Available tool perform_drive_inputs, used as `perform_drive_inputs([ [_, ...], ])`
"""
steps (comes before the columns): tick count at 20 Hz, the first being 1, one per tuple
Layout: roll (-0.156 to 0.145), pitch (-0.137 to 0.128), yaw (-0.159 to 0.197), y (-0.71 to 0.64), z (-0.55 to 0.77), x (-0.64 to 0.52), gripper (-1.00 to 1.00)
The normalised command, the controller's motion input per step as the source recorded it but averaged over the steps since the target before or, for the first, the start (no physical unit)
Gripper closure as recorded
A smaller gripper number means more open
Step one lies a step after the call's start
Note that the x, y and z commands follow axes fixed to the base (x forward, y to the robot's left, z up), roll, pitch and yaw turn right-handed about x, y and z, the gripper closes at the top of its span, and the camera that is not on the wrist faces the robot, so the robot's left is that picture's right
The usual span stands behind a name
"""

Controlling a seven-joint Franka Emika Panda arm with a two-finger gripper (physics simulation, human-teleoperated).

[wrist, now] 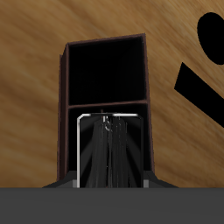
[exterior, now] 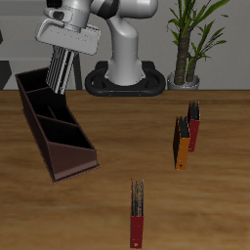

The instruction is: Place the striped book into the right desk caddy's back compartment

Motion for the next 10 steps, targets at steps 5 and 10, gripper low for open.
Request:
perform_drive_inputs([
  [5, -0.006, 0.000, -0.007, -0.07, -0.01, 0.01, 1.00],
  [10, -0.008, 0.021, -0.007, -0.09, -0.10, 0.08, 1.00],
])
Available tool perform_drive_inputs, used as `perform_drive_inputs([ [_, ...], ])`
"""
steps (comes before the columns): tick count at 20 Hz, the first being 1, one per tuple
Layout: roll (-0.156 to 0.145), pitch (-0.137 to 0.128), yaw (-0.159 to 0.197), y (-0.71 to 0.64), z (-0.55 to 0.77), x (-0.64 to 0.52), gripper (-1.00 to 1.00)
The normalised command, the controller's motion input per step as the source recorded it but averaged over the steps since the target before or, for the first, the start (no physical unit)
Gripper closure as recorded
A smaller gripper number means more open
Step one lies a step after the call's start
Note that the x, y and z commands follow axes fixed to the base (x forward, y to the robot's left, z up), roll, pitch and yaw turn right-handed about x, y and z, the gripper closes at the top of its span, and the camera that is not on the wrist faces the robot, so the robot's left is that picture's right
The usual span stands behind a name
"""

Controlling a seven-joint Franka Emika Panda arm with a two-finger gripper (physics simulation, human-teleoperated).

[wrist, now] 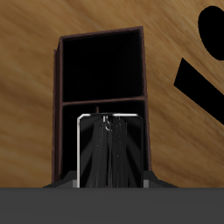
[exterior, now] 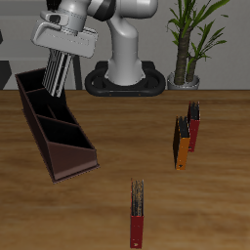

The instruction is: Place the striped book into the right desk caddy's back compartment

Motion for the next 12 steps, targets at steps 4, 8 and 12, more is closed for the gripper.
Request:
perform_drive_inputs([
  [4, 0.004, 0.025, -0.006, -0.04, -0.15, 0.10, 1.00],
  [8, 0.006, 0.019, -0.008, 0.02, -0.09, 0.04, 1.00],
  [12, -0.022, 0.028, -0.016, -0.12, -0.12, 0.14, 1.00],
])
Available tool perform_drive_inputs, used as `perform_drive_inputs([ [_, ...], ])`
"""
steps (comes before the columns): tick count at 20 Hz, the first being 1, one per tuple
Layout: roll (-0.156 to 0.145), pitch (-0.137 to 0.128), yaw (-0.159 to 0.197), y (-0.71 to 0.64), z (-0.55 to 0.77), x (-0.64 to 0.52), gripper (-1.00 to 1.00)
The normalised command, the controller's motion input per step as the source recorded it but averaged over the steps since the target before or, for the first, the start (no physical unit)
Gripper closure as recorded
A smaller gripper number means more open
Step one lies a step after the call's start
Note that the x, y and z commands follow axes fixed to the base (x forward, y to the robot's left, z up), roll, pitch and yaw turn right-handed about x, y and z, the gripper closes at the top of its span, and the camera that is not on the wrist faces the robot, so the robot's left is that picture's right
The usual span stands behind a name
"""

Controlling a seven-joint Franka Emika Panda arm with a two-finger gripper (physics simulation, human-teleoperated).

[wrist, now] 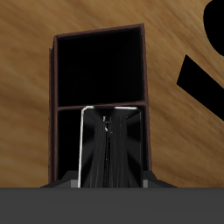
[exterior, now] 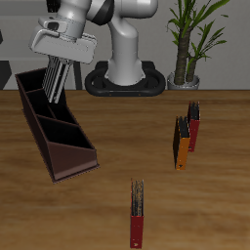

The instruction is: Place the striped book into the right desk caddy's back compartment

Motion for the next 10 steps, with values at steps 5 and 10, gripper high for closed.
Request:
perform_drive_inputs([
  [5, -0.011, 0.027, -0.024, -0.06, -0.11, 0.02, 1.00],
  [10, 0.025, -0.015, 0.012, 0.13, 0.07, -0.04, 1.00],
])
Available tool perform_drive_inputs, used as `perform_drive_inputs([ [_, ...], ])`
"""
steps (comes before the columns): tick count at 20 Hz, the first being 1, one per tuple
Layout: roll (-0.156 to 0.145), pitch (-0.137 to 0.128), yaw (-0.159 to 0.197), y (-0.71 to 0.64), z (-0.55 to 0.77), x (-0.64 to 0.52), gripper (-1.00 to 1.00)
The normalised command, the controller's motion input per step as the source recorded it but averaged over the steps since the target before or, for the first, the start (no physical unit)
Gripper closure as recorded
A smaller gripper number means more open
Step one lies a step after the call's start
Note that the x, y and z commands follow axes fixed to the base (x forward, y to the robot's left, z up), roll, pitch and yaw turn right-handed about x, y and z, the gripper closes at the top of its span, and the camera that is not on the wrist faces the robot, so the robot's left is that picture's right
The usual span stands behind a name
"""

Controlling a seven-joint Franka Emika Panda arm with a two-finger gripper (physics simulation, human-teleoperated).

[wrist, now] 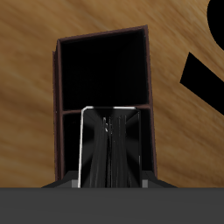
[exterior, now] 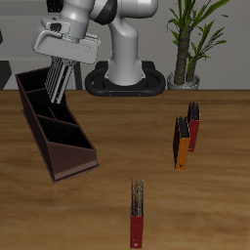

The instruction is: Place the striped book into the right desk caddy's back compartment

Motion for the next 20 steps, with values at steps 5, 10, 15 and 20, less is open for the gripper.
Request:
perform_drive_inputs([
  [5, 0.019, -0.068, 0.013, 0.17, 0.24, -0.03, 1.00],
  [10, 0.002, -0.024, 0.023, 0.01, 0.02, 0.04, 1.00],
  [15, 0.000, 0.003, 0.027, -0.06, -0.14, 0.08, 1.00],
  [20, -0.009, 0.016, -0.005, -0.06, -0.14, 0.05, 1.00],
])
